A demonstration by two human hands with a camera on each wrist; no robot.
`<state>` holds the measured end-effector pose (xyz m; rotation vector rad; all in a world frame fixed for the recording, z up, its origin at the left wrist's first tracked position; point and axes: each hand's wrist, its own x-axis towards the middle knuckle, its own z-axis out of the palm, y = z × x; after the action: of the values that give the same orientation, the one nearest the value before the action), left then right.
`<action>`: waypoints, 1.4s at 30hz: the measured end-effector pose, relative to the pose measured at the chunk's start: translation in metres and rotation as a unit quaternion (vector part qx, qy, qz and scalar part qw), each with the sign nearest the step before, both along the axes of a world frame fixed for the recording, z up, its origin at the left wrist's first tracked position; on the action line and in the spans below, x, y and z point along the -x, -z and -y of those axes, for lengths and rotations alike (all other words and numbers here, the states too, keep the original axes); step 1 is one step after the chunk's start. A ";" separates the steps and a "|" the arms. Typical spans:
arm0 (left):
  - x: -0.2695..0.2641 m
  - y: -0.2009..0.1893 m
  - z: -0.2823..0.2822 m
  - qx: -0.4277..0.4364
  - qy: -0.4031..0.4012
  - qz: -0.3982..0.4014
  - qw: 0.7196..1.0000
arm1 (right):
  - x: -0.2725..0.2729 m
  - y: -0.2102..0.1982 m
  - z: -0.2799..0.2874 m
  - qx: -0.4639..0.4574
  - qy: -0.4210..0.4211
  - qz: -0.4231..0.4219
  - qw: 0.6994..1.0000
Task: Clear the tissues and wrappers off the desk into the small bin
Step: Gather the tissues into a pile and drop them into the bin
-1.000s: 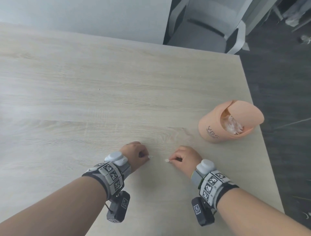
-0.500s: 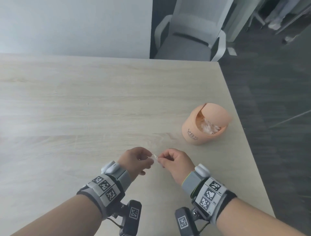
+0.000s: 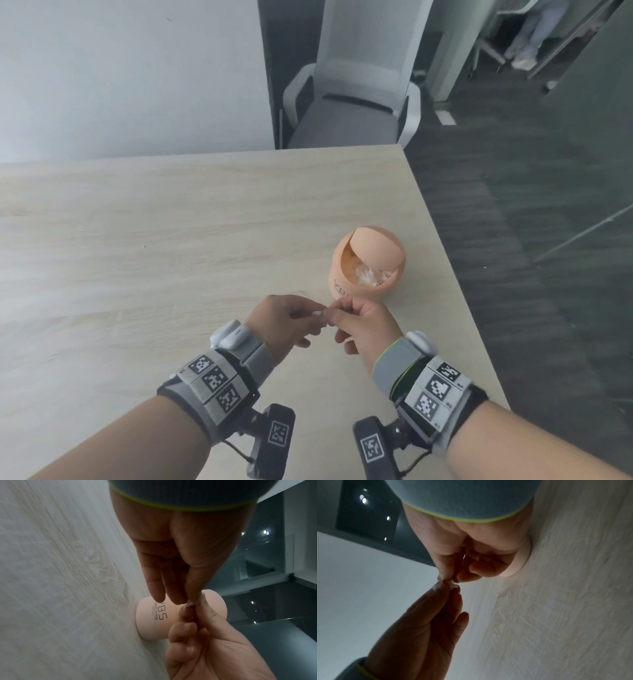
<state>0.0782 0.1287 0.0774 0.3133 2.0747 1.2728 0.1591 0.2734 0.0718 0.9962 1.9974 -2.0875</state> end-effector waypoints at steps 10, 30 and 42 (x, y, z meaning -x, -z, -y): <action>0.027 0.004 -0.076 0.051 -0.046 -0.161 0.985 | -0.015 -0.009 -0.073 -0.029 0.066 -0.073 0.995; 0.015 0.002 -0.079 0.233 0.348 -0.412 0.809 | 0.010 -0.012 -0.118 -0.293 -0.007 -0.212 0.932; 0.026 0.000 -0.144 0.382 0.419 -0.282 0.774 | 0.025 0.014 -0.124 -0.315 -0.093 -0.161 0.931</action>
<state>0.0523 0.2729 0.0771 1.1632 2.2627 -0.2716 0.1339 0.3974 0.0575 0.4931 2.8961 -1.6118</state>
